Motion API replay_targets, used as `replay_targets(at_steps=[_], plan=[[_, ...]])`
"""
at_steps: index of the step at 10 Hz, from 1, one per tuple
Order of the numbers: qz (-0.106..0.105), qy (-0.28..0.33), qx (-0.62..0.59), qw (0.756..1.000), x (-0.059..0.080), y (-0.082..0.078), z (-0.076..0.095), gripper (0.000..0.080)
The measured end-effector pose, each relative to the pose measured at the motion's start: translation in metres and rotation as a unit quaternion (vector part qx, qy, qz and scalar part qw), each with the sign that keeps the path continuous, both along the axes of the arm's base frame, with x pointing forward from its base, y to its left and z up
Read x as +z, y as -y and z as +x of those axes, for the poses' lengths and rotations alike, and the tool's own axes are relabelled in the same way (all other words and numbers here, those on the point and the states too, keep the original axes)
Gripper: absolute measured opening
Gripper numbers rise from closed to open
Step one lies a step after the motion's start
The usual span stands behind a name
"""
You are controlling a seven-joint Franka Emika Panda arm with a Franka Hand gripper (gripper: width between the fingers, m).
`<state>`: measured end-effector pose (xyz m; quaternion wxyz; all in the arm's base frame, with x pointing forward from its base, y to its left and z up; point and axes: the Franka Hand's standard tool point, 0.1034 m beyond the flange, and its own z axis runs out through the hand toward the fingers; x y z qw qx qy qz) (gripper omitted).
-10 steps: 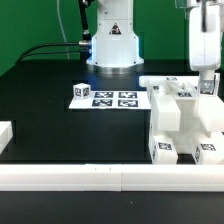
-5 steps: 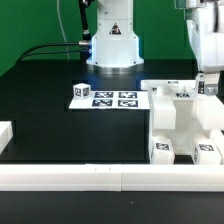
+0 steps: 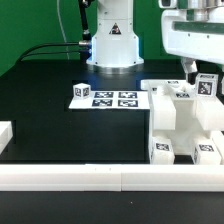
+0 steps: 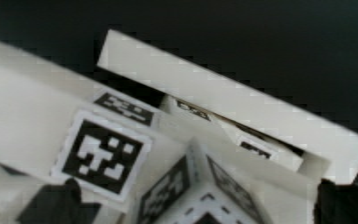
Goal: Assemble chair
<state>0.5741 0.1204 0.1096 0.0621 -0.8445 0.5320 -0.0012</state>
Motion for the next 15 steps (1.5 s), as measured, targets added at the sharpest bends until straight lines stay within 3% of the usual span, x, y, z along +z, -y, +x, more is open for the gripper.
replay_targets(at_steps=[4,6,8,10,15], plan=[[-0.023,0.014,0.175,0.984,-0.0003,0.0021,-0.0002,0.0649],[-0.047,0.017,0.303,0.952,0.0001,0.0037,0.0004,0.0649],[-0.047,0.017,0.306,0.951,-0.0003,0.0041,0.0001,0.0623],[-0.047,0.017,0.305,0.951,-0.0005,0.0041,0.0000,0.0262],[-0.031,0.003,0.119,0.992,-0.0014,0.0019,-0.0007,0.0265]])
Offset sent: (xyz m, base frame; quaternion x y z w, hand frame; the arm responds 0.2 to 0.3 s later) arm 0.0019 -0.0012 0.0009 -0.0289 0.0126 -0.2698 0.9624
